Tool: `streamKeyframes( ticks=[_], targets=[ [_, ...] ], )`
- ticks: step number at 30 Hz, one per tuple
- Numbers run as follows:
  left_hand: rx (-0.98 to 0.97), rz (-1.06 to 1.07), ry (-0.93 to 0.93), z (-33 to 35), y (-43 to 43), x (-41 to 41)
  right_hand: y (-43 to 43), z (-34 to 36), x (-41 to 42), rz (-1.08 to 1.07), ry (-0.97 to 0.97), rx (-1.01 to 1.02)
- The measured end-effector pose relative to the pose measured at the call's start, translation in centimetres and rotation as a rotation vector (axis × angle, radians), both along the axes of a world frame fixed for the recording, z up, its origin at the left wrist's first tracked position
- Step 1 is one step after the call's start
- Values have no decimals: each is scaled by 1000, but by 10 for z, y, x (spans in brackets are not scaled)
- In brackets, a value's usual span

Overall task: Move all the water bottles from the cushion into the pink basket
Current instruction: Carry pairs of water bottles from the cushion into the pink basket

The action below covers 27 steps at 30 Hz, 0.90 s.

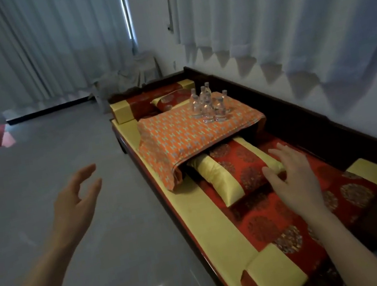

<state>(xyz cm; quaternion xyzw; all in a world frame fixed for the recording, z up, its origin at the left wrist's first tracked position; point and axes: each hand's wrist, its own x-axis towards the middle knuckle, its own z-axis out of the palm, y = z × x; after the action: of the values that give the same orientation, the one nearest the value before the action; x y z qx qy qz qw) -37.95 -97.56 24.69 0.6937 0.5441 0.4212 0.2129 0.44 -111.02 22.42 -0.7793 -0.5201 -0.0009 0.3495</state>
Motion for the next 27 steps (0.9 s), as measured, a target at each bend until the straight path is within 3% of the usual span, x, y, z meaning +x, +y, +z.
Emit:
streamKeyframes(
  ticks=[8, 19, 27],
  targets=[
    [26, -21, 219, -13, 114, -44, 112, -16, -42, -19, -45, -52],
    [-88, -35, 109, -41, 335, -23, 335, -48, -65, -26, 89, -34],
    [-56, -84, 124, -34, 502, -16, 489, -49, -52, -55, 51, -72]
  ],
)
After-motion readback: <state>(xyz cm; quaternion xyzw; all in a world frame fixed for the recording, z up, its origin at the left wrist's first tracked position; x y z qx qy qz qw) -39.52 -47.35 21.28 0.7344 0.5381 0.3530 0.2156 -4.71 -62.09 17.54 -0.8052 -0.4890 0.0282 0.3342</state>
